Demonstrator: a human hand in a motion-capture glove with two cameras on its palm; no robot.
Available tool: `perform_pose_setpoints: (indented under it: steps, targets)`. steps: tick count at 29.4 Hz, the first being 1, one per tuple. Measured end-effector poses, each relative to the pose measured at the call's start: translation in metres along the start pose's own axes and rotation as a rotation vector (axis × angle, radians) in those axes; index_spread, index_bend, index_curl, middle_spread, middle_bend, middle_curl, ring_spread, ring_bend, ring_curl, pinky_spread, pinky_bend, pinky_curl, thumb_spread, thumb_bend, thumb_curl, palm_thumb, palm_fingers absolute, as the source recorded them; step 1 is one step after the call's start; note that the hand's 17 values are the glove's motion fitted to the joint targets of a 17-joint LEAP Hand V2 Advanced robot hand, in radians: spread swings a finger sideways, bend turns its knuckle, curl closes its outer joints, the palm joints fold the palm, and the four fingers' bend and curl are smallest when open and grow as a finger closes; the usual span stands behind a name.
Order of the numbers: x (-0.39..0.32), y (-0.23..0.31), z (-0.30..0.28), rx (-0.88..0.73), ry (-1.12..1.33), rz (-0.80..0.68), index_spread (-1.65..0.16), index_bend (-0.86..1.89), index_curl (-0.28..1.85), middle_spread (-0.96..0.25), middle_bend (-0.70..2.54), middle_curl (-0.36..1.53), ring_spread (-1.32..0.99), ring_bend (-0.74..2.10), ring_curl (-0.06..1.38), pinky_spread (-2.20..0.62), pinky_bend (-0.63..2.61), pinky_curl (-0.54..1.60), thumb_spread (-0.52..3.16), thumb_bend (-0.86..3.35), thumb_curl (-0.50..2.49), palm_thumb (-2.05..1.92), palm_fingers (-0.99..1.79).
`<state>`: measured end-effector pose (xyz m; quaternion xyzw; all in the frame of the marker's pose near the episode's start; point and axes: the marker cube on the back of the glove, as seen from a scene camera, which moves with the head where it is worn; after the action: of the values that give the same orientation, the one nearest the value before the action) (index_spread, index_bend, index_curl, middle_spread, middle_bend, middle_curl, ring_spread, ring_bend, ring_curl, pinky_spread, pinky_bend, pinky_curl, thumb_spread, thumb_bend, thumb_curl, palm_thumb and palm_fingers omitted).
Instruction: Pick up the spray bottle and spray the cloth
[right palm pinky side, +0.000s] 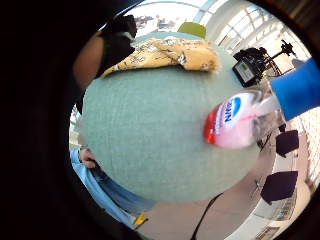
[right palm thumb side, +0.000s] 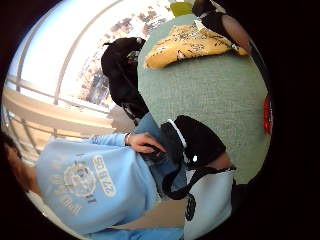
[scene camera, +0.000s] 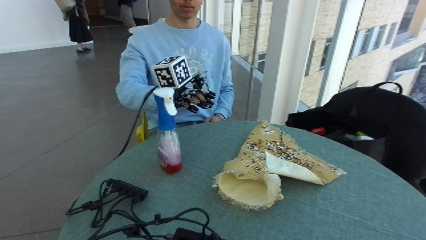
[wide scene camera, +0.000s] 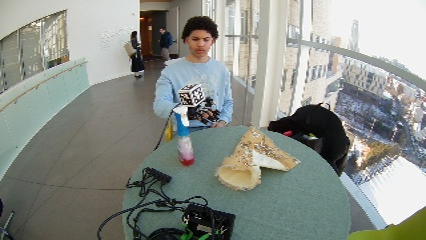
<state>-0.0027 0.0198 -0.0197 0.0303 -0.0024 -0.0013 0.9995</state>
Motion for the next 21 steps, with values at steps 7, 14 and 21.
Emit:
perform_pose_setpoints:
  steps: [7,14,21]
  targets:
    - [0.011,0.019,-0.025,0.096,-0.08,0.041,-0.41,0.09,0.27,-0.07,0.3,0.32,-0.01,0.22,0.21,0.2,0.34,0.31,1.09,0.02,0.22,0.5,0.45]
    - [0.026,0.054,-0.05,0.231,-0.183,0.099,-0.41,0.1,0.24,-0.07,0.3,0.34,-0.01,0.24,0.23,0.19,0.37,0.33,1.08,-0.02,0.23,0.48,0.43]
    - [0.075,0.079,-0.069,0.401,-0.33,0.261,-0.42,0.09,0.22,-0.07,0.31,0.35,-0.01,0.26,0.24,0.19,0.4,0.34,1.06,-0.02,0.24,0.47,0.44]
